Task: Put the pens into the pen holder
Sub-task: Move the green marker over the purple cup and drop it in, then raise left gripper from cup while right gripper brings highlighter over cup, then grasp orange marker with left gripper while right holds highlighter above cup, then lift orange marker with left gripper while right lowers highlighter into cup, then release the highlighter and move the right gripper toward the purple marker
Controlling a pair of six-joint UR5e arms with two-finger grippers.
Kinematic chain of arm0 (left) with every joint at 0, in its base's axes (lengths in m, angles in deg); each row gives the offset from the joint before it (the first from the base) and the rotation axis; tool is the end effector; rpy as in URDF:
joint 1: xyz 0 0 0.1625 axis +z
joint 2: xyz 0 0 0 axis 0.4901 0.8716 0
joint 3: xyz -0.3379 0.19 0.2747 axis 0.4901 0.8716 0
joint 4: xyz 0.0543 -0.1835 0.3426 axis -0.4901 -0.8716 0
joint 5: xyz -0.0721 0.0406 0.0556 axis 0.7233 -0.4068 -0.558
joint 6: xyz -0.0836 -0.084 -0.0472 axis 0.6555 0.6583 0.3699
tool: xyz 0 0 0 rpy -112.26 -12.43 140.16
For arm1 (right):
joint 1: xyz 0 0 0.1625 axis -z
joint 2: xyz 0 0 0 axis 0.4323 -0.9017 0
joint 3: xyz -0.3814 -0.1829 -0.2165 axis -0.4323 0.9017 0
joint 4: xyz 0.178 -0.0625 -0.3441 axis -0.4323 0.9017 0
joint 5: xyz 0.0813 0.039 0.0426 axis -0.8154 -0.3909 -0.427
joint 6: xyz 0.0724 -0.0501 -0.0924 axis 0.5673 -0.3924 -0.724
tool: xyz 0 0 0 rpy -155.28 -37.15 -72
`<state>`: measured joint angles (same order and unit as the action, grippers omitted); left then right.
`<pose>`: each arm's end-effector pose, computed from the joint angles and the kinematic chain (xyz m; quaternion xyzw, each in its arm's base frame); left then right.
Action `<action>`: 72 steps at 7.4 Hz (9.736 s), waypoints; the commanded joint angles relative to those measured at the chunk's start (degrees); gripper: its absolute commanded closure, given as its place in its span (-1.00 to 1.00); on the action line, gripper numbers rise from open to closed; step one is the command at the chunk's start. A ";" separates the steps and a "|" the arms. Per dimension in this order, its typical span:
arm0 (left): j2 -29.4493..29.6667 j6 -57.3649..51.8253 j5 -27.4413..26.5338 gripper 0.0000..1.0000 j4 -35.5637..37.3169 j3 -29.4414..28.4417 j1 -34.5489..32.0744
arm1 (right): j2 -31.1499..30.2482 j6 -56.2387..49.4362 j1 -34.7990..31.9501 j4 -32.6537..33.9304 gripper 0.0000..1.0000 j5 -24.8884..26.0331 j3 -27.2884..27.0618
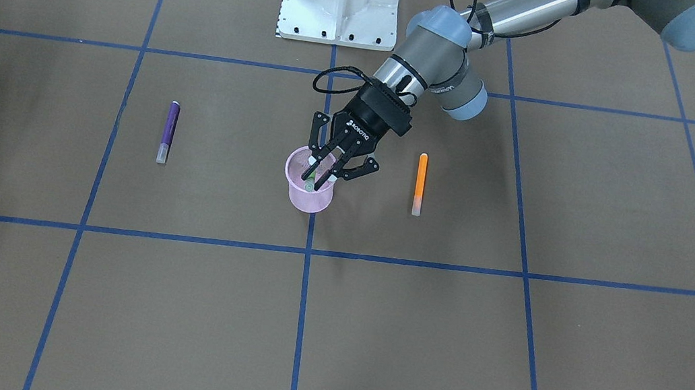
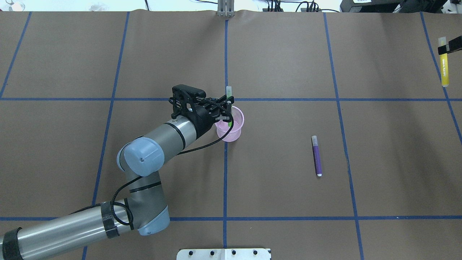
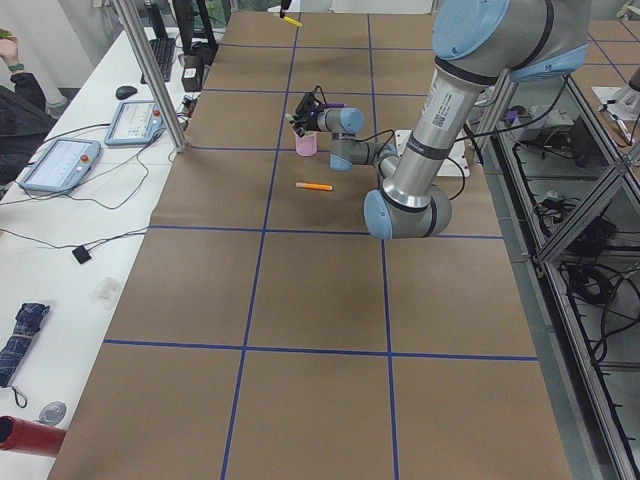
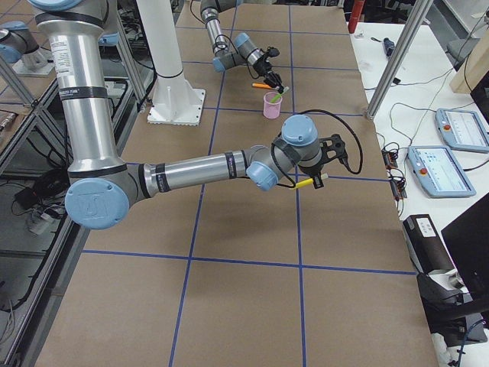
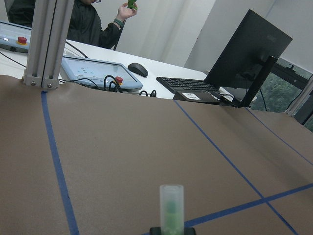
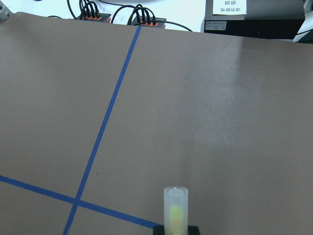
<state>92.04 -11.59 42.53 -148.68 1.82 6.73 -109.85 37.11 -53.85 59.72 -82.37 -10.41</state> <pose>0.6032 -0.4452 0.2677 0.4603 0.5836 -0.0639 0.6659 -0.0600 -0.5532 0.5487 0.2242 -0.4550 -0.0229 0.8615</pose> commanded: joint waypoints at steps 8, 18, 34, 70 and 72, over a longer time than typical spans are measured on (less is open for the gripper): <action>-0.27 3.64 24.26 -0.97 30.97 17.45 -13.98 | 9.35 6.68 3.15 -7.04 1.00 2.40 -4.52; -7.13 0.04 44.55 -0.97 63.09 19.93 -23.08 | 13.14 20.52 45.26 -25.41 1.00 52.74 -8.93; -3.52 2.85 44.47 -0.57 63.21 9.83 -12.97 | 21.58 17.94 53.45 -21.10 1.00 60.95 -3.57; -2.11 1.62 35.17 1.00 56.73 28.27 -25.45 | 17.36 26.64 33.18 23.79 -1.00 22.52 -10.09; -2.12 1.62 33.83 1.00 55.83 27.75 -24.84 | 17.27 26.64 34.19 26.27 -1.00 20.87 -3.69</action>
<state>89.99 -10.00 77.29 -91.68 29.83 -18.39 -92.28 63.72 -19.70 84.64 -59.56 -17.90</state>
